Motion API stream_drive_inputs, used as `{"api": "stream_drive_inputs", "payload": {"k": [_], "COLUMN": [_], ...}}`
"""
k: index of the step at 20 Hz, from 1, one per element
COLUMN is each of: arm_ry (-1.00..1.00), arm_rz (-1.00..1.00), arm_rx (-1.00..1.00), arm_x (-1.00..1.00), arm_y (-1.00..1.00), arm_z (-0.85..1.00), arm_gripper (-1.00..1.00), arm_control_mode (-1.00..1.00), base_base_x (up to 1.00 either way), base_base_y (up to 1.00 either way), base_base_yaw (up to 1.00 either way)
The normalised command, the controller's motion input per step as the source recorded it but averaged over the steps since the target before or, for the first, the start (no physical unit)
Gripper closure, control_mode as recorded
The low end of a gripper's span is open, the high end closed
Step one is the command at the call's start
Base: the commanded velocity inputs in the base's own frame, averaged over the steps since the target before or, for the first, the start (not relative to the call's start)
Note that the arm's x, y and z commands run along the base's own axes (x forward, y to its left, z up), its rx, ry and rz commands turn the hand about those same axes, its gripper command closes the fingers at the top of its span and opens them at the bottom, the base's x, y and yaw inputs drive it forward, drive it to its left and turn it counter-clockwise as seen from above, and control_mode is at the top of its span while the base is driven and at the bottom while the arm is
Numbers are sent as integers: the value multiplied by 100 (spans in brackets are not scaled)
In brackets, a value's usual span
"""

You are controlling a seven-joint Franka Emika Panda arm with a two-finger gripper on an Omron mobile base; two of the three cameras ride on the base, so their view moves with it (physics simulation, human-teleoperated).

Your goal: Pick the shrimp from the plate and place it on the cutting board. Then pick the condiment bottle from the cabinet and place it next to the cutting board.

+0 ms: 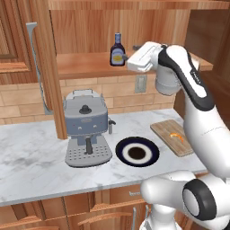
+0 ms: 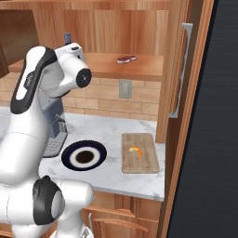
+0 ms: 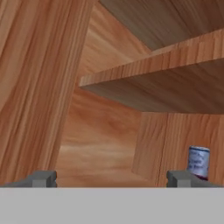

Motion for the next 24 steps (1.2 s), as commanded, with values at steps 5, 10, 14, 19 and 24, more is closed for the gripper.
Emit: {"api": "stream_drive_inputs", "payload": {"k": [5, 10, 14, 19, 24], "arm_ry": [0, 1, 0, 0, 0], "arm_rz": [0, -2, -2, -1, 0], "arm_rx": [9, 1, 0, 0, 0], "arm_x": [18, 27, 24, 26, 21], "arm_y": [0, 0, 0, 0, 0], "arm_z": [20, 2, 0, 0, 0], "arm_gripper": [-100, -100, -100, -100, -100], "arm_control_mode": [-100, -100, -100, -100, -100], "base_base_x": [0, 0, 0, 0, 0], "base_base_y": [0, 0, 0, 0, 0], "base_base_yaw": [0, 0, 0, 0, 0]}}
